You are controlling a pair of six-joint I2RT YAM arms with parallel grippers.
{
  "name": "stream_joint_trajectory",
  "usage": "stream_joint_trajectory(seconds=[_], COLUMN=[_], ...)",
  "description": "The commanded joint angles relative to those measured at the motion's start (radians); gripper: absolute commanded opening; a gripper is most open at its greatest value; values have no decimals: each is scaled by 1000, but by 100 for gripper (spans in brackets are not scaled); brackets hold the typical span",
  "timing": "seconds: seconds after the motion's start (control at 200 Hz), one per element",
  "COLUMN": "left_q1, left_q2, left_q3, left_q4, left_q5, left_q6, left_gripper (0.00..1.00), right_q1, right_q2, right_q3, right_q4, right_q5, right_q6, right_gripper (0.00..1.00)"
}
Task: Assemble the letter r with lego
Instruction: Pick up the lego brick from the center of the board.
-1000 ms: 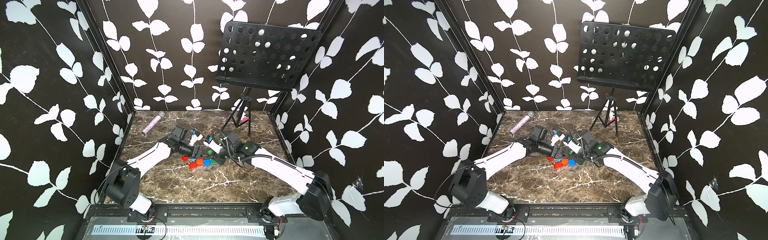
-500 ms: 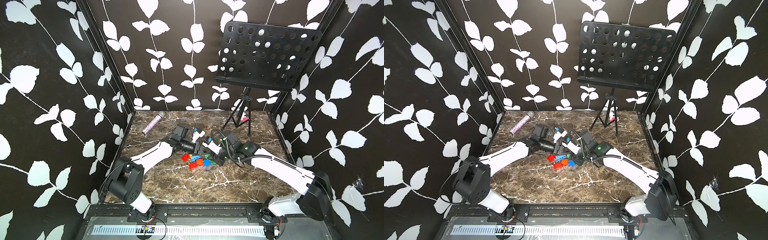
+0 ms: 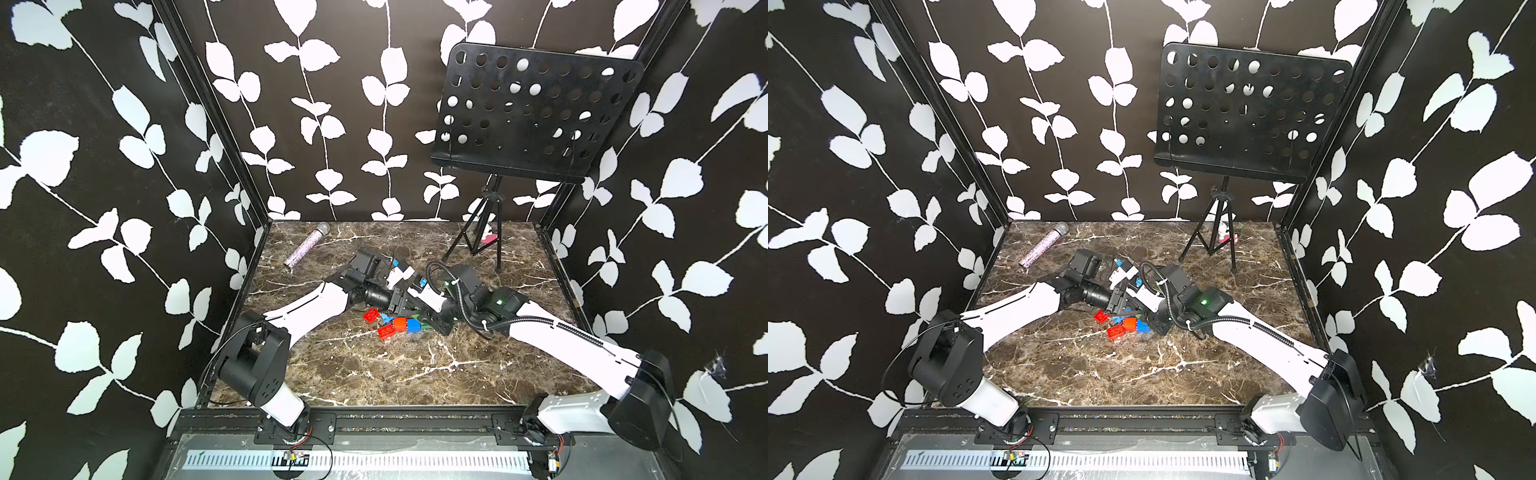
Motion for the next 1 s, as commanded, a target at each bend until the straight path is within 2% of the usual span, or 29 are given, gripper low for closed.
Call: stream_joint_trajectory(seconds=[0.0,0.25,0.435,0.61,0.71,0.91,0.995], left_q1=[-16,-27,-42,-48,-48,-47,-46], left_q2=[-16,10,41,51,38,10,5], left_q3=[0,4,19,21,18,18,26], left_q4=[-53,12,46,84,102,52,-17], left_q5=[49,90,116,131,133,109,57], left_q6=[34,0,-15,-31,-34,15,62], left_gripper=[50,39,39,21,8,7,7], right_q1=[-5,-6,-5,-6,-6,-8,-15], right_q2=[-27,-15,-5,1,7,9,0], right_q3=[-4,0,5,-1,-9,-25,-30], right_q4=[59,69,75,81,89,108,109], right_q5=[56,50,41,48,60,107,126], right_q6=[-12,-21,-27,-30,-26,-4,9], right_gripper=[28,28,28,30,35,51,58])
